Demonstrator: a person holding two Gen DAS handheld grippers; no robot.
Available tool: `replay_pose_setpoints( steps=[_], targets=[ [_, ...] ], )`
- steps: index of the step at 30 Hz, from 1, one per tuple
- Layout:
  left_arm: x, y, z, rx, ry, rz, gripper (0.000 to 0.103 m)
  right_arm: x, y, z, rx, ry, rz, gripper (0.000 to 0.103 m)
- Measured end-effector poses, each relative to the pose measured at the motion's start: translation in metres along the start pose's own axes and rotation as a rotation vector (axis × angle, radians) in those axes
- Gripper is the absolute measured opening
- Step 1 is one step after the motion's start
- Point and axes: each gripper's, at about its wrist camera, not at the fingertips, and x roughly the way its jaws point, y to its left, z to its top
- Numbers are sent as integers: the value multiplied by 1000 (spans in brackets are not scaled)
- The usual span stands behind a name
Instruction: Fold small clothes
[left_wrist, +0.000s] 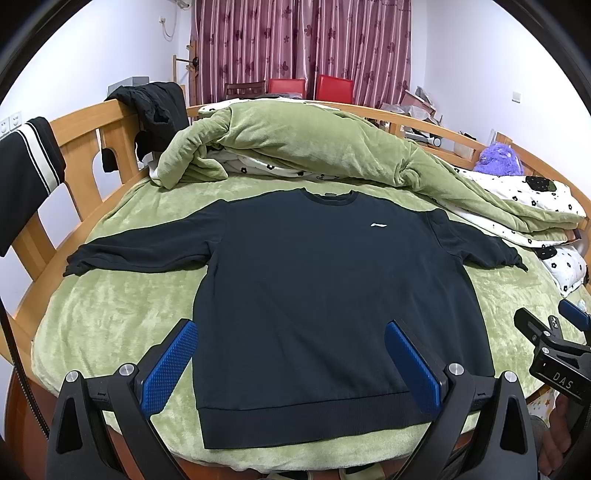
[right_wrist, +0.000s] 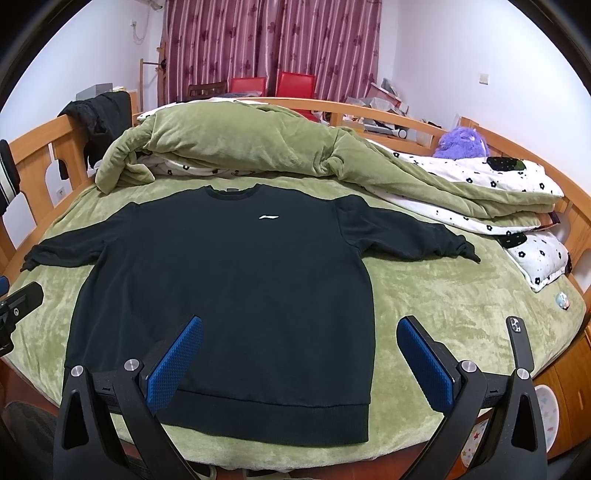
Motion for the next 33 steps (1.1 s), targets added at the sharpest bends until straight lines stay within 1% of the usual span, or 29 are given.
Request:
replay_pose_setpoints(
  steps=[6,8,12,16,19,22,24,26,29,33],
  targets=[
    [4,2,1,-15,2,-10,102,2,1,0,-3,1,-1,103],
    [5,8,1,-27,4,-18,102,1,3,0,-3,1,1,103],
    [9,14,3,-49,23,-67,102,2,3,1,-5,2,7,103],
    [10,24,9,-56,23,-97,102,5,4,2,-10,11,33,103],
    [11,35,20,-39,2,-59,102,10,0,5,-2,28,84,103],
    [15,53,33,-59,-7,-38,102,15,-6,11,22,33,129,103],
    [20,65,37,-76,-10,-24,102,19,-11,17,32,29,118,103],
    [28,79,42,-92,-10,5,102,22,-17,26,33,30,84,103],
    [47,103,43,-127,12,39,102,27,-30,39,45,30,44,103],
    [66,131,37,-178,35,66,102,32,-43,50,100,18,62,103]
  ],
)
